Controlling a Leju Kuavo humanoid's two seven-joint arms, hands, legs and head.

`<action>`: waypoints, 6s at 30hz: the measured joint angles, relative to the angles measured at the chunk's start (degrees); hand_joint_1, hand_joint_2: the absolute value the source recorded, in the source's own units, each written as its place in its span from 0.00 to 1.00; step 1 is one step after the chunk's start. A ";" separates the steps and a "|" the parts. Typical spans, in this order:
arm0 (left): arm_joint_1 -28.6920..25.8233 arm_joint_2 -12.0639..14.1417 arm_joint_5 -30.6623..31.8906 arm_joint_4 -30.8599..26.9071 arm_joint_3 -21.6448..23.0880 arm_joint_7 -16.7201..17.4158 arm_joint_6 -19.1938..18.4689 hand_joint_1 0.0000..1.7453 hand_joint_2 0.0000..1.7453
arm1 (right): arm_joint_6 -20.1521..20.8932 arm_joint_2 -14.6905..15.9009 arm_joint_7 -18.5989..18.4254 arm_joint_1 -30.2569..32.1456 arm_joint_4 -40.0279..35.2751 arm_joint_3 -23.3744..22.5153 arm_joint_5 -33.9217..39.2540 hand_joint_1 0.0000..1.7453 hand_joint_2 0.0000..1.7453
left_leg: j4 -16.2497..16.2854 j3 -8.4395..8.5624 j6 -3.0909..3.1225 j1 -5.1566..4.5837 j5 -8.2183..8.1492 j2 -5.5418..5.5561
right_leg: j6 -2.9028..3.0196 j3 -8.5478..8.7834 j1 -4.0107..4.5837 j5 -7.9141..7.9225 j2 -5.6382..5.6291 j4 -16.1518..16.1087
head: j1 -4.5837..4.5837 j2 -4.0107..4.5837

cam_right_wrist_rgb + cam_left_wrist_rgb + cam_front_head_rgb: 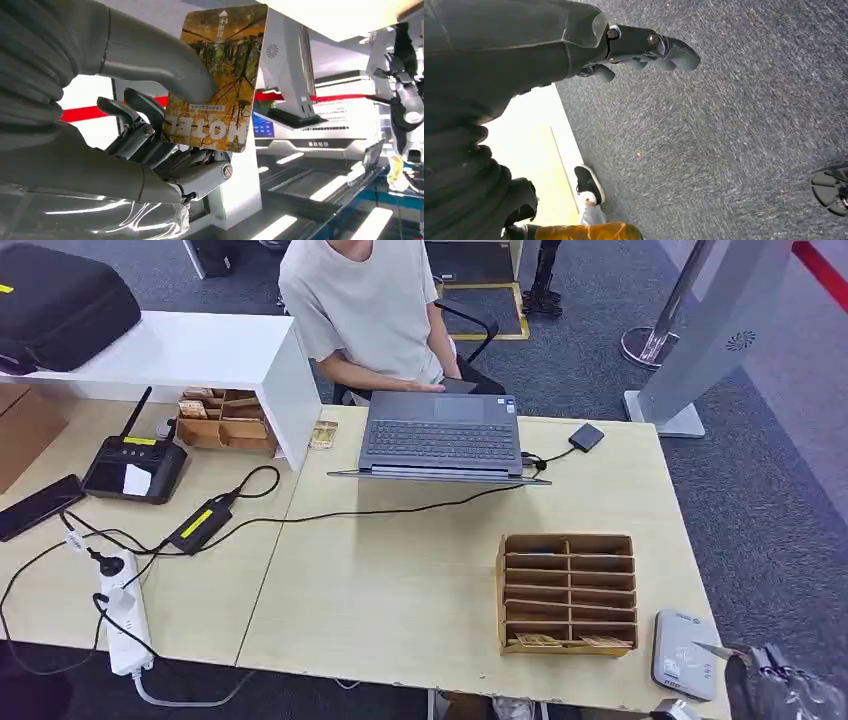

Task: Pass the card to the sensor for recognition and then transmit it.

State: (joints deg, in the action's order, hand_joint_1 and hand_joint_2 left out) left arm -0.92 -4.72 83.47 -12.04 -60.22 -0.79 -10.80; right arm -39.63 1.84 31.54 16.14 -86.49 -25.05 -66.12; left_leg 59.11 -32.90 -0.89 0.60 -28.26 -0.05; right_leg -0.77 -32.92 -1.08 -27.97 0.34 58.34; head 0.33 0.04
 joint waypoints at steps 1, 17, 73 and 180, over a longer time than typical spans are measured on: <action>-0.01 0.00 0.02 0.00 -0.04 0.00 0.00 0.00 1.00 | 0.00 -0.26 0.17 -0.21 0.44 -0.39 0.00 1.00 1.00 | 0.00 0.00 0.00 0.00 0.00 0.00 | 0.00 0.00 0.00 0.00 0.00 0.00 | 0.00 0.00; 0.02 0.00 0.19 0.00 -0.61 0.00 -0.15 0.00 1.00 | 0.00 -4.00 4.70 -3.85 9.14 -6.04 -1.16 1.00 1.00 | 0.00 0.00 0.00 0.00 0.00 0.00 | 0.00 0.00 0.00 0.00 0.00 0.00 | 0.00 0.00; 0.51 0.26 1.03 0.00 -2.45 -0.13 -0.42 0.00 1.00 | -0.50 -10.41 8.42 -7.96 -11.08 0.22 0.65 1.00 1.00 | 0.00 0.06 0.00 0.02 0.00 -0.04 | 0.04 0.10 0.02 -0.01 -0.03 0.05 | 0.02 0.00; 0.98 0.59 0.13 0.42 0.37 -1.68 -4.76 0.00 1.00 | -0.44 7.84 -19.60 -19.58 -14.91 44.02 -15.91 0.00 1.00 | 0.01 -0.26 -0.20 0.07 0.13 0.14 | 0.13 -0.24 0.11 0.05 0.11 0.06 | 0.02 0.00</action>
State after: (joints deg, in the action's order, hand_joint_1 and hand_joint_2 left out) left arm 0.05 -4.13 83.60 -11.63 -59.84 -2.47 -15.56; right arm -40.06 9.68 11.94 -3.44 -101.40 18.98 -82.02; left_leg 59.11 -33.16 -1.09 0.67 -28.13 0.09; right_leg -0.64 -33.17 -0.97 -27.92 0.45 58.40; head 0.35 0.04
